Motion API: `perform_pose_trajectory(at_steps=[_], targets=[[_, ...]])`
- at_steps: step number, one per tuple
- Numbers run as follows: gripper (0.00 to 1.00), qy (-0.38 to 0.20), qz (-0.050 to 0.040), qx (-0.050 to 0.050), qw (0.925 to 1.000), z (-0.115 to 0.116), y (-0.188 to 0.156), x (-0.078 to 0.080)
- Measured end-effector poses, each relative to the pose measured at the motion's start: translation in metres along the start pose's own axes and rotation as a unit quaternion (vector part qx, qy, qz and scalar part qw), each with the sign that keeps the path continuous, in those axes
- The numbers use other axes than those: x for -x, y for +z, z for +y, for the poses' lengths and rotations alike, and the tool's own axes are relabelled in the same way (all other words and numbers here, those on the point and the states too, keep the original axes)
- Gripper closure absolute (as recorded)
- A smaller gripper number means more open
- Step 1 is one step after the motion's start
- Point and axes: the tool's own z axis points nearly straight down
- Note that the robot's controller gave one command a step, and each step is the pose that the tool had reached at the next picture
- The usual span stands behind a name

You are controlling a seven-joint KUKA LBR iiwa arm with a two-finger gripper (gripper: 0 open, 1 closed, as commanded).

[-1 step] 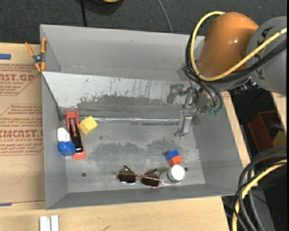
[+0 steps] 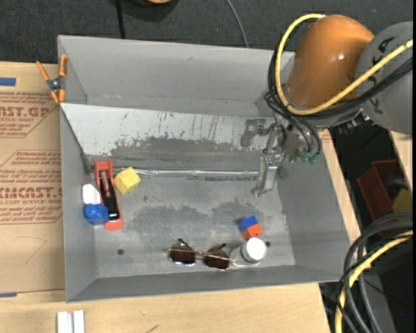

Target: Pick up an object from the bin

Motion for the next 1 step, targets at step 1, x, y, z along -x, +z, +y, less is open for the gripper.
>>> perform_pose_trajectory(at_steps=[1], targets=[[0.0, -0.03, -0.0016, 0.0, 0.9995, -0.0041, 0.0445, -0.0168]])
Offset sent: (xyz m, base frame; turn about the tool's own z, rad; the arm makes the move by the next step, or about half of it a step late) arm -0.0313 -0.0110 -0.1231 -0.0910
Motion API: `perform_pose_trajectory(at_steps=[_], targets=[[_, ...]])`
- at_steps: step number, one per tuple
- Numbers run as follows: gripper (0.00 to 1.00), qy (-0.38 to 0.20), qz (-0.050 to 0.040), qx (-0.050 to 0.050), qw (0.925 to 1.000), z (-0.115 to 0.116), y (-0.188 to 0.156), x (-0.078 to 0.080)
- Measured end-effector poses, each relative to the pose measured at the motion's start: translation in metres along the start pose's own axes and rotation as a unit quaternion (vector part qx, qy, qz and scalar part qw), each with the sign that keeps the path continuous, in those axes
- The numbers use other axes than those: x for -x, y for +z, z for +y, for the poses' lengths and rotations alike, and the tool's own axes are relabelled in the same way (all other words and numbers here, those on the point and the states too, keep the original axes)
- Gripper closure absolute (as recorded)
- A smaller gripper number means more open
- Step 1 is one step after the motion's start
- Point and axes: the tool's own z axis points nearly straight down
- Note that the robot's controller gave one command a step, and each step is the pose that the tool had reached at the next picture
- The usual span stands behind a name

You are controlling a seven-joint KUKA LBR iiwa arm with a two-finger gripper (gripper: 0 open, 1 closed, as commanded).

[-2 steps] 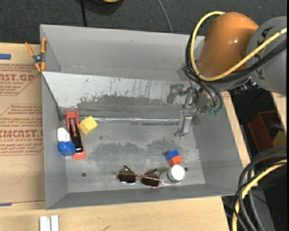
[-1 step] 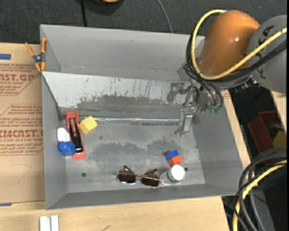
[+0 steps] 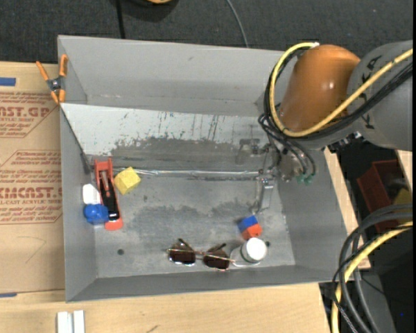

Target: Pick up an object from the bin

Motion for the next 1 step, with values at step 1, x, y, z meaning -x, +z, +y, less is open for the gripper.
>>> perform_pose_trajectory(at_steps=[1], targets=[[0.0, -0.013, -0.0004, 0.0, 0.9999, -0.0036, 0.0595, -0.0105]])
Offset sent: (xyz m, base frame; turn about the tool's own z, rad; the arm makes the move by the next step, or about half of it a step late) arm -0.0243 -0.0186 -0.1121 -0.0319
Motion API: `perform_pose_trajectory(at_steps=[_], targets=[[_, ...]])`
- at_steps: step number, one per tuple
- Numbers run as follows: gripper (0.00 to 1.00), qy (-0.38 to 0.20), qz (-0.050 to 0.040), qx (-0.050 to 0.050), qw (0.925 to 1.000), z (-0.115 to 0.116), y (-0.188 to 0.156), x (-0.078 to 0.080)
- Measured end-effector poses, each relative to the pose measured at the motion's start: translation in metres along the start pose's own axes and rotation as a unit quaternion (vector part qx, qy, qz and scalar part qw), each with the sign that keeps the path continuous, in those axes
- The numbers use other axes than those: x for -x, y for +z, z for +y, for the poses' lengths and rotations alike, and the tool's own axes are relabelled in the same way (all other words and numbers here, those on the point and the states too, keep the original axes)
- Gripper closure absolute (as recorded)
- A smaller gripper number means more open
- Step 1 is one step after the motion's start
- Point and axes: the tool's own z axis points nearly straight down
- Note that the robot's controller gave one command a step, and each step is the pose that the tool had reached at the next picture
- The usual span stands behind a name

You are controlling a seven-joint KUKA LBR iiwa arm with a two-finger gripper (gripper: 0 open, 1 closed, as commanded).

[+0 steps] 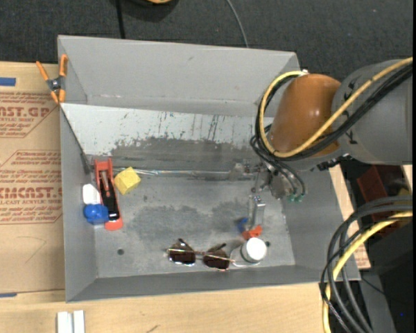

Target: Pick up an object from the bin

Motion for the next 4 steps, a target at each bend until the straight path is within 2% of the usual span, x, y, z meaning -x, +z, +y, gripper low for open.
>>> perform_pose_trajectory(at_steps=[1, 2, 3, 4], targets=[[0.0, -0.002, 0.0006, 0.0, 1.0, -0.008, 0.041, -0.011], [0.0, -0.013, 0.0005, 0.0, 0.9999, -0.008, 0.061, -0.023], [0.0, -0.08, -0.0028, 0.0, 0.9968, 0.001, 0.054, -0.036], [0.0, -0.187, -0.0048, 0.0, 0.9823, -0.013, 0.047, -0.066]])
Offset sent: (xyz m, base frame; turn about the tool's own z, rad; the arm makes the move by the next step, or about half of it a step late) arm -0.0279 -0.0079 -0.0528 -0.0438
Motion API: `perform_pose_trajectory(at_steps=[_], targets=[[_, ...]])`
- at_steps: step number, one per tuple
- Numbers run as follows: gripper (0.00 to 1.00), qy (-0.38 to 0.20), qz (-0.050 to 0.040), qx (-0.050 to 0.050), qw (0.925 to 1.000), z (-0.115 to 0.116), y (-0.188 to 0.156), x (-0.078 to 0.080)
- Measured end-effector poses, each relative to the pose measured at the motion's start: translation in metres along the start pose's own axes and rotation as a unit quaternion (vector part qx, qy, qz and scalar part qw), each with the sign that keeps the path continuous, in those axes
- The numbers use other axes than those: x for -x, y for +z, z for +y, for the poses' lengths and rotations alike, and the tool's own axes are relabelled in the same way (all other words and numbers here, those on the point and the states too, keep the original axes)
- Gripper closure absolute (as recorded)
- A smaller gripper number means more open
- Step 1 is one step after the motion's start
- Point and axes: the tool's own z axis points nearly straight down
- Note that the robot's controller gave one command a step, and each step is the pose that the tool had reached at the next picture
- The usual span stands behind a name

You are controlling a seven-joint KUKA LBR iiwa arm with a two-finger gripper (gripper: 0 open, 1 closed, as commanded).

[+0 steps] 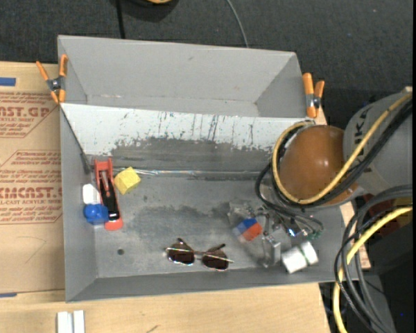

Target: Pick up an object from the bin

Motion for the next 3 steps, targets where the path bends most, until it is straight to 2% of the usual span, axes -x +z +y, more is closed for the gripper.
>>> perform_pose_trajectory(at_steps=[1, 2, 3], targets=[[1.0, 0.092, 0.0014, 0.0, 0.9957, -0.015, 0.004, -0.016], [1.0, 0.092, 0.0014, 0.0, 0.9957, -0.015, 0.004, -0.016], [1.0, 0.068, 0.0025, 0.002, 0.9977, -0.002, -0.197, -0.021]])
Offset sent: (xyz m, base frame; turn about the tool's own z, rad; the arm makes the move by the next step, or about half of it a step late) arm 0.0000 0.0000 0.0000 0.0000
